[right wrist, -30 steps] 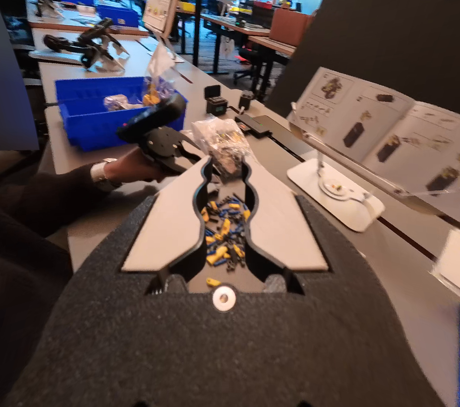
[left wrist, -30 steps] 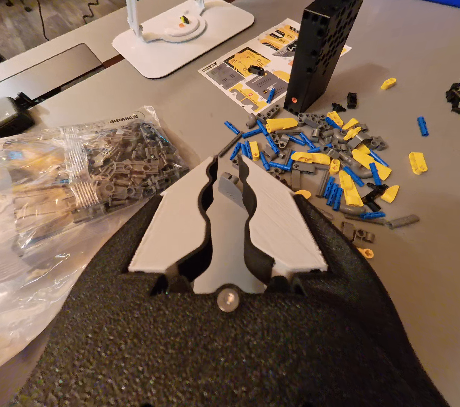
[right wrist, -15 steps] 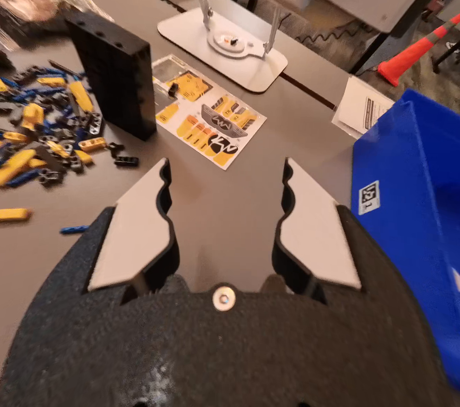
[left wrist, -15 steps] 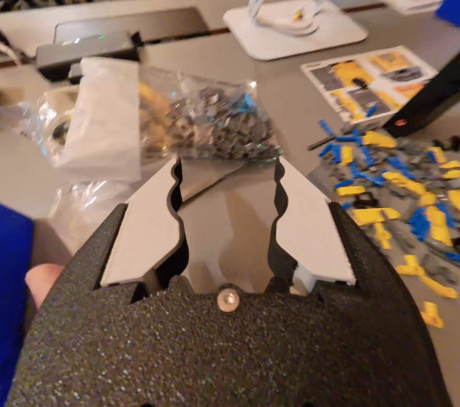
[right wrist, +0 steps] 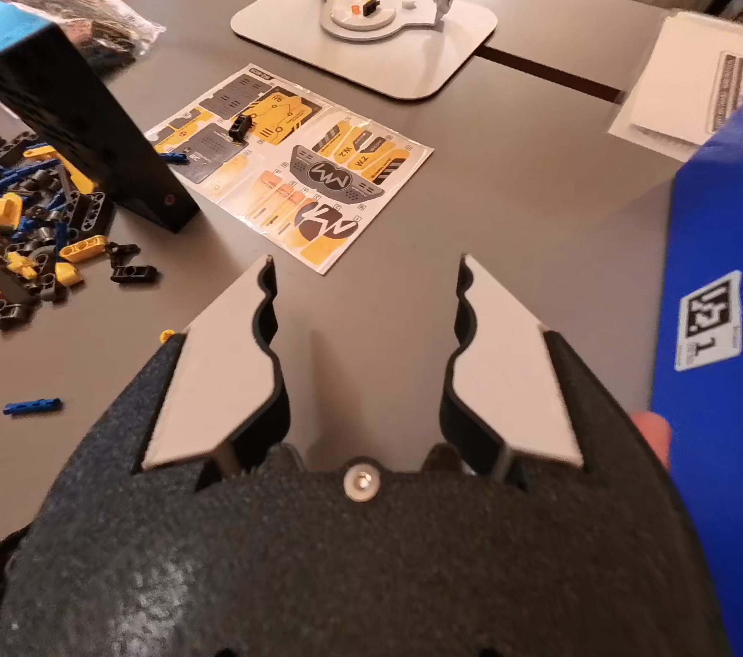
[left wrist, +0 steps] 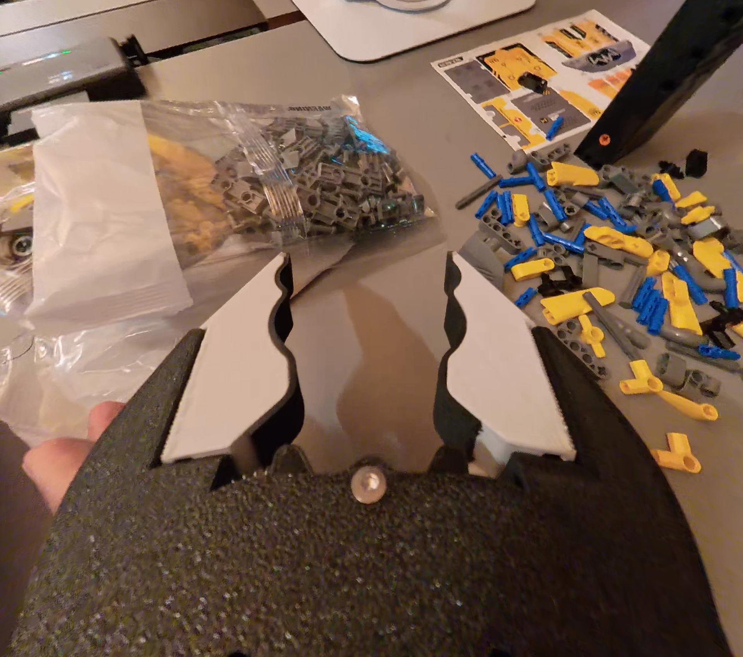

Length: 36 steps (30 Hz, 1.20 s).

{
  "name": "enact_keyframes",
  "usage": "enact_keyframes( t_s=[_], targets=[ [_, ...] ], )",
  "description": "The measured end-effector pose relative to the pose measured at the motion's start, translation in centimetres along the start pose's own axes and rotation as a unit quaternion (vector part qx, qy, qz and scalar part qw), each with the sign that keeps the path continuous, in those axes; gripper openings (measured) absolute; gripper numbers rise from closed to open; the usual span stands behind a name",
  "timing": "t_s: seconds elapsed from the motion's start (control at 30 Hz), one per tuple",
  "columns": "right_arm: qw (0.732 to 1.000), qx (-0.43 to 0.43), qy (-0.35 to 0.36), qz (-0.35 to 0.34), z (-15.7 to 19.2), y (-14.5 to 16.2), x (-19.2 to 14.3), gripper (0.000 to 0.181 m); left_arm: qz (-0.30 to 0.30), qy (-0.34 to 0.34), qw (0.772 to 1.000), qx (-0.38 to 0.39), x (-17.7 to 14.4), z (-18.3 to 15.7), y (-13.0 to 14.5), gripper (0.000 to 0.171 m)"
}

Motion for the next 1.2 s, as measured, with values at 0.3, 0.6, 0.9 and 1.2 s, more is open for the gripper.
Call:
enact_keyframes(
  t_s=[0.3,0.6,0.9,1.2],
  targets=[
    [0.996,-0.039,-0.071,0.022,0.9,0.4,-0.1,0.09,-0.073,-0.032,0.996,0.04,-0.5,-1.2,-1.3,0.075],
    [0.979,-0.074,-0.188,-0.007,3.9,-1.4,0.3,0.081,-0.079,0.034,0.993,0.077,3.7,-3.8,-5.9,0.074],
    [0.971,-0.065,-0.229,0.024,5.7,0.0,1.0,0.081,-0.105,0.0,0.989,0.102,4.0,-4.6,-6.2,0.043],
    [0.974,-0.079,-0.207,0.041,4.8,0.3,1.0,0.079,-0.086,0.046,0.993,0.059,4.3,-3.8,-4.8,0.042]
  ],
)
Point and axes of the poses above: each gripper's, where its closed fingertips meet, x out along the fingers, y out of its underside, z = x × y across the jaws, the point moved 10 cm from there along -x, back along the fingers, and after that the axes turned 12 degrees about x, right-handed, at the moved point
